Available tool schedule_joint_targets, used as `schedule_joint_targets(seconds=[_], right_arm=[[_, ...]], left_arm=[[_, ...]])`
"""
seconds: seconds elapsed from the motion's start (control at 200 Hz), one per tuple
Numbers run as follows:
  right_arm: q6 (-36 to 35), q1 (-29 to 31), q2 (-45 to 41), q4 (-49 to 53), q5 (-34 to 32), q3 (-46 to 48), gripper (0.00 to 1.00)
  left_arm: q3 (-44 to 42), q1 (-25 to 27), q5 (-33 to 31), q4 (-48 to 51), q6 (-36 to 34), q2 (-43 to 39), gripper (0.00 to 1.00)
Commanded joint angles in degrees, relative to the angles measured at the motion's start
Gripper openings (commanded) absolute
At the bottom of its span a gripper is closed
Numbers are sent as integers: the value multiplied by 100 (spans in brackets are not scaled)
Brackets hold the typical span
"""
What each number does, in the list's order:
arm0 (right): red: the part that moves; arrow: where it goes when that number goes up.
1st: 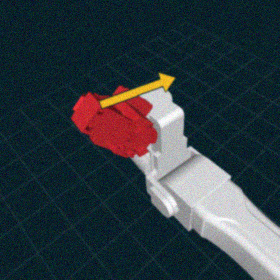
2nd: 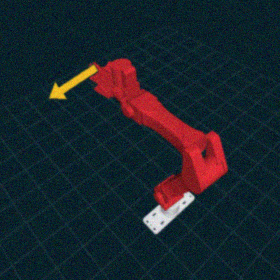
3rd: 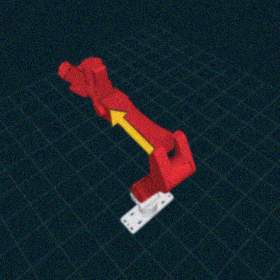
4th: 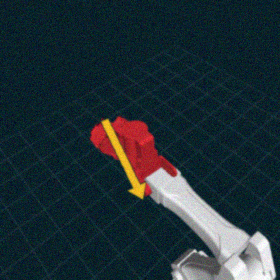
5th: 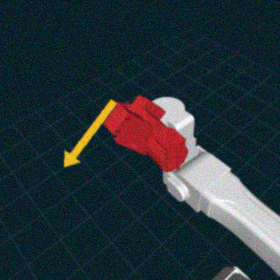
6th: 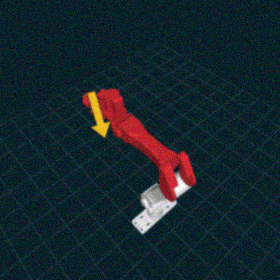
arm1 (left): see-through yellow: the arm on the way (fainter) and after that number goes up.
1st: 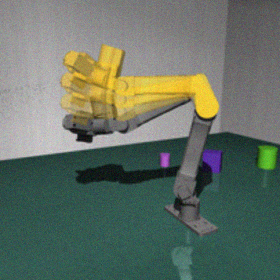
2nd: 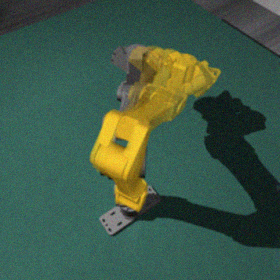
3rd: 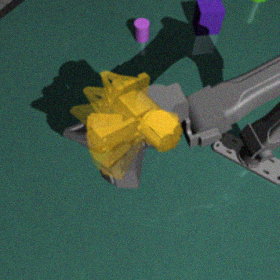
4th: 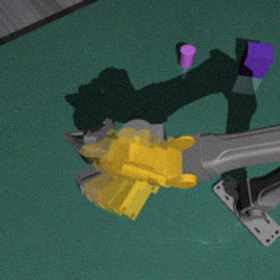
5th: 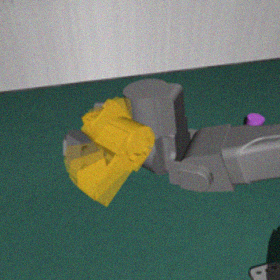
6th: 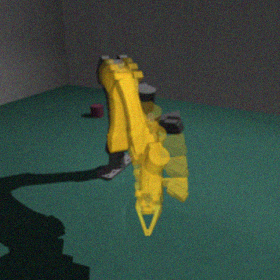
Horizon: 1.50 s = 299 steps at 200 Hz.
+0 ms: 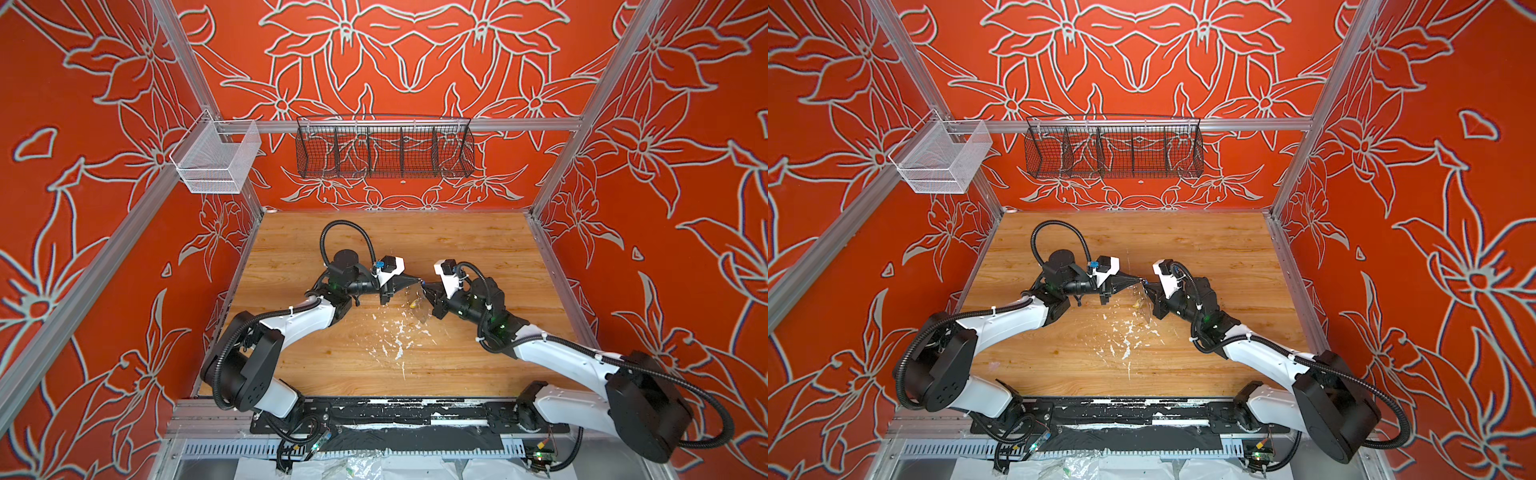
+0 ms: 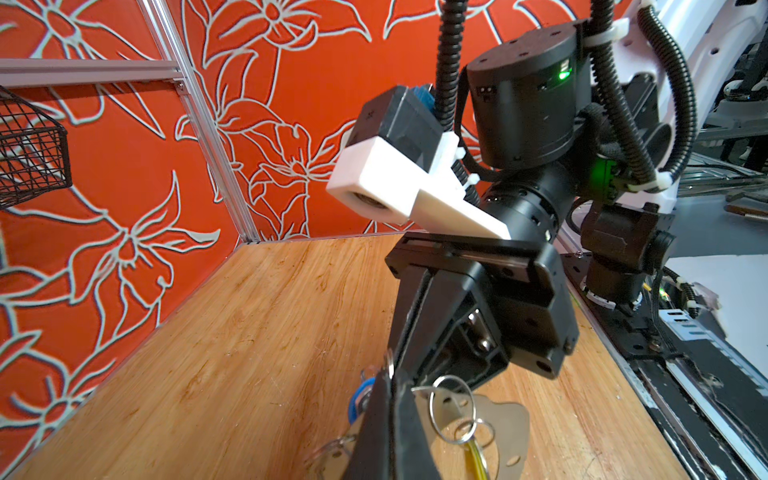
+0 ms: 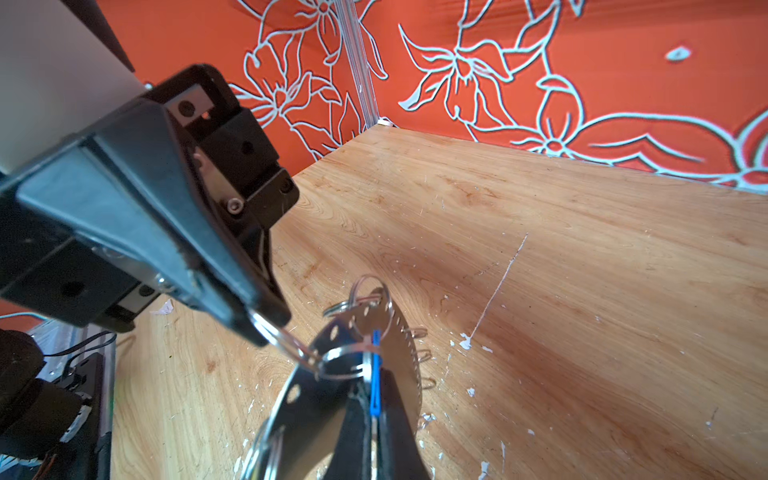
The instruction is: Put the keys on the keyring
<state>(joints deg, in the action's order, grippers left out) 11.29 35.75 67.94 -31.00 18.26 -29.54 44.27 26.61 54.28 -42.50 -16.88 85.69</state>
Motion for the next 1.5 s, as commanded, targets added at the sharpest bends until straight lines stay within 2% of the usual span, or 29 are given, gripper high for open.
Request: schedule_joint_targets(seconds=[0.0, 0.055, 0.095, 0.2, 0.345, 0.495, 0.686, 0.761, 0.856, 0.941, 1.026, 1.201, 1.386, 1.491], right_arm=[[-242, 20, -276, 205, -323, -62, 0], [-343, 20, -425, 381, -577, -20, 0], [-447, 22, -529, 547, -782, -22, 0], [-897, 22, -772, 1062, -1016, -116, 0], [-2000, 38, -1048, 1711, -694, -312, 0], [-3292, 88, -1190, 3329, -458, -1076, 0], [-4446, 242, -472, 5803, -1133, -2834, 0], [-5110, 447, -37, 6630, -1638, -3426, 0], [-6102, 741, 405, 7145, -2668, -3822, 0], [-6834, 963, 755, 7301, -3641, -4126, 0], [-7352, 1094, 1005, 7408, -4247, -4548, 0], [-8451, 1367, 1316, 7429, -4964, -5241, 0], [-9736, 1510, 1632, 7117, -5912, -5551, 0], [-10192, 1514, 1756, 7020, -6261, -5713, 0]], left_arm=[[133, -24, 13, -206, -56, -18, 0], [70, -24, -191, -345, 51, -21, 0], [15, -24, -387, -494, 173, -21, 8], [-135, -23, -701, -758, 304, -56, 18], [-172, -49, -1204, -670, 494, -236, 26], [-310, -142, -1852, -697, 818, -478, 28], [-402, -290, -3388, -208, 1172, -853, 32], [-432, -469, -3469, -190, 1400, -928, 32], [-514, -595, -3482, -292, 1508, -1005, 32], [-538, -633, -3499, -296, 1547, -1019, 33], [-542, -657, -3503, -276, 1557, -1044, 33], [-616, -708, -3603, -276, 1565, -1163, 33], [-711, -736, -3757, -319, 1582, -1265, 34], [-714, -745, -3715, -329, 1616, -1283, 34]])
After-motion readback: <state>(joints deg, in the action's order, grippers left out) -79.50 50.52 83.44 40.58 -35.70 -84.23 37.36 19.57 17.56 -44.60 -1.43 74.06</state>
